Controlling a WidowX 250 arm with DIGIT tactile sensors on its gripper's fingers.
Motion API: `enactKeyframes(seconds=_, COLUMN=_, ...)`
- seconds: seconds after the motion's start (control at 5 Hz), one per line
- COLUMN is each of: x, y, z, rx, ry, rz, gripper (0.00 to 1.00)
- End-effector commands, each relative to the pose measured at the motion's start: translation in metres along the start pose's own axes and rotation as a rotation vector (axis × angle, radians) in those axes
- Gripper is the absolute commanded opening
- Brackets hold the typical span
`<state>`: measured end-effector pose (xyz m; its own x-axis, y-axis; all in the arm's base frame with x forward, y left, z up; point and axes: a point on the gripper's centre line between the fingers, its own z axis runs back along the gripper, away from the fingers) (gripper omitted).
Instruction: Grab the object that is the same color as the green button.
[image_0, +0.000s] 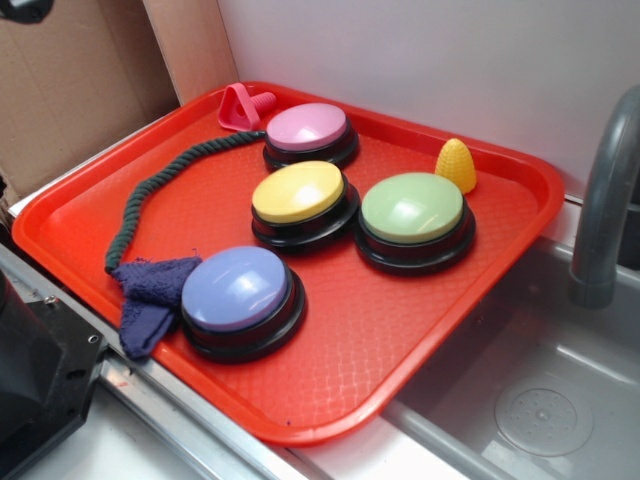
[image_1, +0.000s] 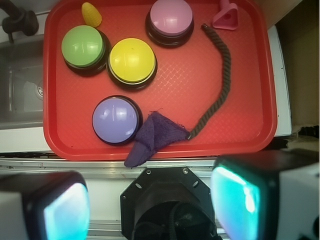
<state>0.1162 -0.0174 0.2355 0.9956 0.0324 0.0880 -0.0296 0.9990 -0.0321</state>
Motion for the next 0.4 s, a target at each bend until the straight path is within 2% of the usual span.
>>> enactKeyframes(seconds=0.0, x=0.000, y=0.000, z=0.000, rx=0.000, ry=0.000, rz=0.000, gripper=1.00)
enactKeyframes(seconds=0.2, x=0.020, y=0.039, z=-0.028, rx=-0.002, ry=-0.037, rz=0.229, gripper=1.00)
